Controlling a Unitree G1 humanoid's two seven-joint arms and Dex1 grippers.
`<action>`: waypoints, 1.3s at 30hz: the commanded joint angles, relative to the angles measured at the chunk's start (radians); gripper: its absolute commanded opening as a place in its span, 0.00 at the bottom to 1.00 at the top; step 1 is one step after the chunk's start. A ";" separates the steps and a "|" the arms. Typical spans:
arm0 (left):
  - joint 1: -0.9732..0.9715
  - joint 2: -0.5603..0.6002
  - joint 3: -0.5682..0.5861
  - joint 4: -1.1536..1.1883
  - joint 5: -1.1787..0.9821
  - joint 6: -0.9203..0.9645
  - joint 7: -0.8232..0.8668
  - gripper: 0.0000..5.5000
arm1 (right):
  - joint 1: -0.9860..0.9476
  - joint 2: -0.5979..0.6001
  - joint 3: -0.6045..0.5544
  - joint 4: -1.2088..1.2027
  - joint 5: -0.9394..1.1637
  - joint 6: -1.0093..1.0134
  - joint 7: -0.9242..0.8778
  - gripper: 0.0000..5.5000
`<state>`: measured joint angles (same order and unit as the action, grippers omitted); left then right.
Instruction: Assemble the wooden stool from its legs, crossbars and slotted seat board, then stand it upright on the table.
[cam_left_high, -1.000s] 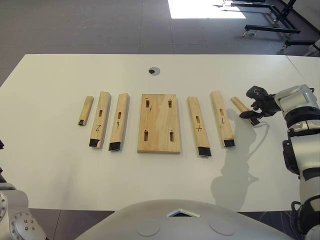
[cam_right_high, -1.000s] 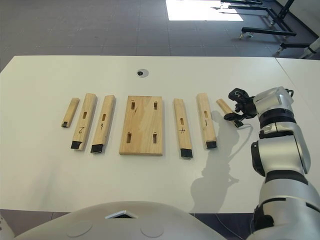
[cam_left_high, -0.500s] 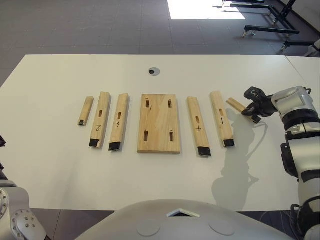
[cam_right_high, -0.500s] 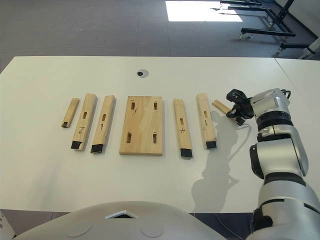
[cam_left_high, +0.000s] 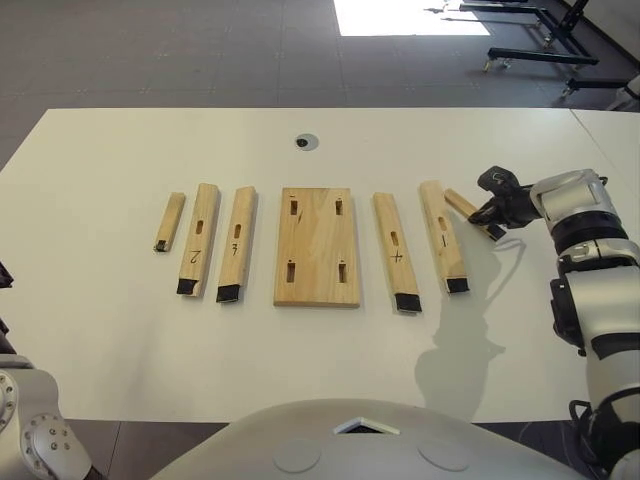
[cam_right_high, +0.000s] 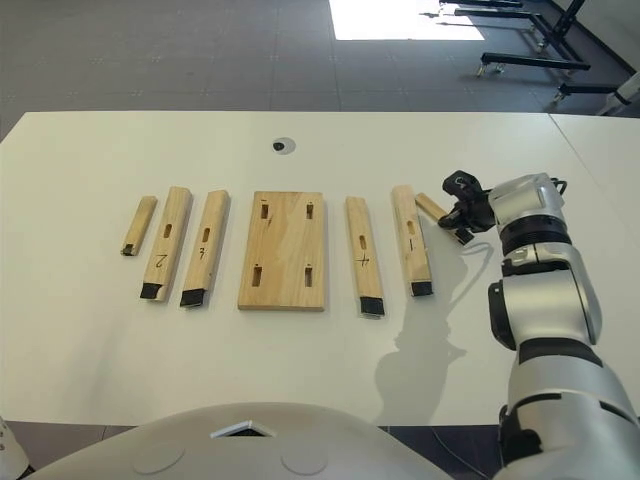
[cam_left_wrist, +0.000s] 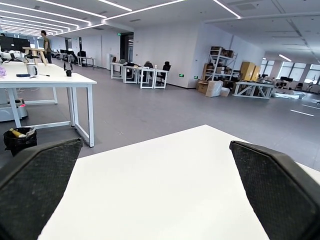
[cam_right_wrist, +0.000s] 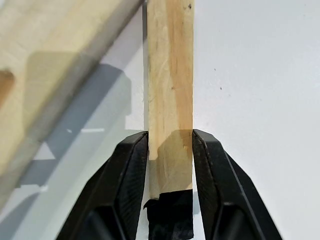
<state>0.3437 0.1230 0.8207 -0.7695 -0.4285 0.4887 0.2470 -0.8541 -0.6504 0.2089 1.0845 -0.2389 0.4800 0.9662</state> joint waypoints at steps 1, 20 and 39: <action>-0.028 0.052 0.012 0.024 -0.024 0.035 -0.011 0.98 | -0.040 0.025 -0.036 -0.020 0.034 0.029 -0.032 0.24; -0.538 0.352 -0.048 0.267 -0.609 0.343 0.071 0.98 | -0.024 0.257 -0.292 -0.435 0.369 0.168 -0.261 0.24; -0.694 0.119 -0.493 0.311 -0.625 0.443 0.161 0.98 | 0.339 0.701 -0.057 -1.191 0.562 0.385 -0.515 0.24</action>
<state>-0.3604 0.2717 0.3280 -0.4329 -1.0170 0.9156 0.3841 -0.5195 0.0404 0.1181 -0.0944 0.3323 0.8702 0.4641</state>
